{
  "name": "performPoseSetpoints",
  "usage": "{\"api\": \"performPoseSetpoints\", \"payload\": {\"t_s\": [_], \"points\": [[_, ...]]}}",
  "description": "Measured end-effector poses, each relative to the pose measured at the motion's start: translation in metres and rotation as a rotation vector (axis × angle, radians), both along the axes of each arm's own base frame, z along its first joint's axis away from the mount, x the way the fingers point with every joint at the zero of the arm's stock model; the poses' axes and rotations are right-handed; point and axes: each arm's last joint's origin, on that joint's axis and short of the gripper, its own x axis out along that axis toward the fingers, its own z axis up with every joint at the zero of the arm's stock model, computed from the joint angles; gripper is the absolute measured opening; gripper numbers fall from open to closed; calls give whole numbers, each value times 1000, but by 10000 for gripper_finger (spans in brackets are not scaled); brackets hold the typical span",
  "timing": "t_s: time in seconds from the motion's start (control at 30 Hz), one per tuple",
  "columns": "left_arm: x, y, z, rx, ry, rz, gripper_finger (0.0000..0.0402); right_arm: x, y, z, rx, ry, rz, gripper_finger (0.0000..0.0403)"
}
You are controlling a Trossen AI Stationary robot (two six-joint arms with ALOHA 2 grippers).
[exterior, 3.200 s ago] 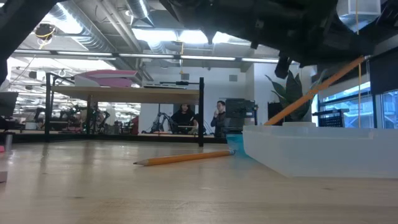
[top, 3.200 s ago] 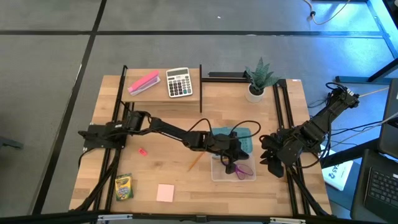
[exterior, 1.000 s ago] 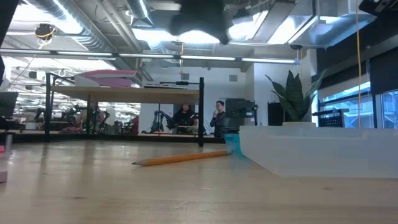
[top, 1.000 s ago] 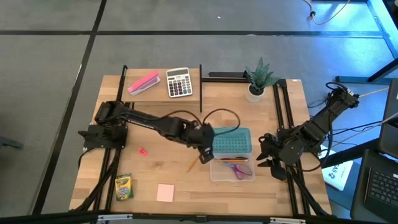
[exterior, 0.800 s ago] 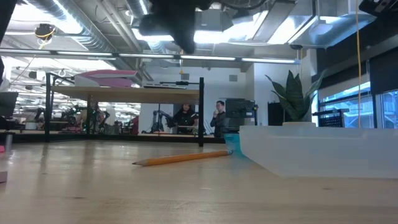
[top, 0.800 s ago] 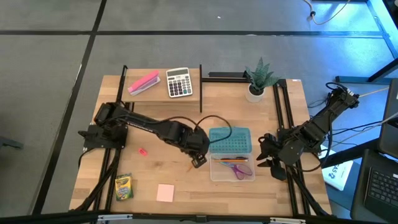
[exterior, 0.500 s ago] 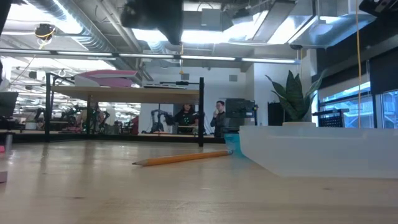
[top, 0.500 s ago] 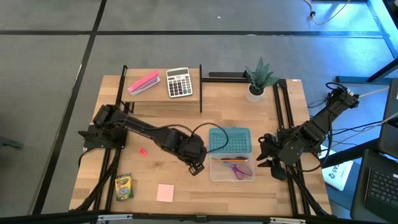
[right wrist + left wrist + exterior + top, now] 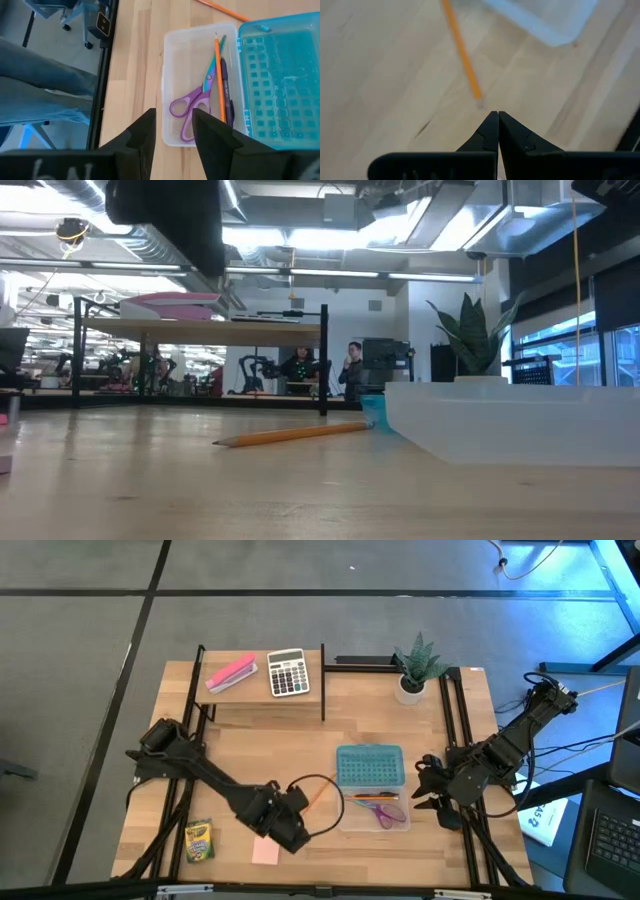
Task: Pack school essentials
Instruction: Put the orange pencil into the blue supply box
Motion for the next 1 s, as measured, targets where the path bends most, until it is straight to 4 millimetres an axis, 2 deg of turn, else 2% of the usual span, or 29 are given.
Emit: {"api": "performPoseSetpoints", "payload": {"t_s": [0.2,0.47,0.63,0.73,1.0], "points": [[-3,-15,-23,118,-180,-72,0,2,1,2,-6,-34,31,129],[-13,-6,-55,194,-185,-69,0,2,2,2,-18,-44,49,129],[-6,3,-56,141,-175,-42,0,2,2,2,-31,-50,64,129],[-3,8,-57,159,-147,-93,3,2,2,2,-30,-51,64,129],[5,19,-59,59,-53,-195,52,2,2,2,-30,-51,64,129]]}}
